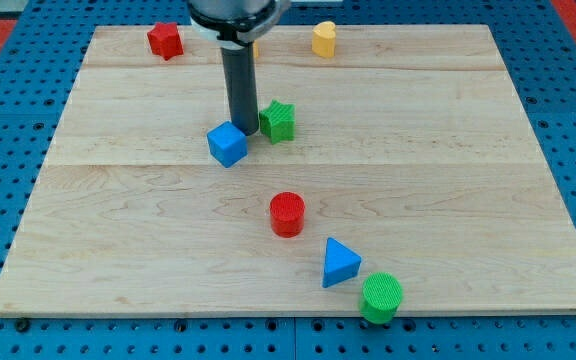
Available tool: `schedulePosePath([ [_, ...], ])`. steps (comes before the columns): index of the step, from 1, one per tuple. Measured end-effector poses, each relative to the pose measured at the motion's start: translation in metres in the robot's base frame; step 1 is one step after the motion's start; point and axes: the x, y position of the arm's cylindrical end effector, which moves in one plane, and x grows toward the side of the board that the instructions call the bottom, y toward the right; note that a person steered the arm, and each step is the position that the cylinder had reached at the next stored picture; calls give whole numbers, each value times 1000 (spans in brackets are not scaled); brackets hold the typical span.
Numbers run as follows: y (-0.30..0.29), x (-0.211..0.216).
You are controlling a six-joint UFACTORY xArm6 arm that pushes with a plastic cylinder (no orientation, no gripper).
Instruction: Push the green star right below the red star
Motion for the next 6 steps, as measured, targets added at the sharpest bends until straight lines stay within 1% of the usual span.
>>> schedulePosePath([
  [1,1,59],
  [2,21,60],
  [3,74,12],
  [4,37,-29],
  [5,14,-41],
  [6,39,-6],
])
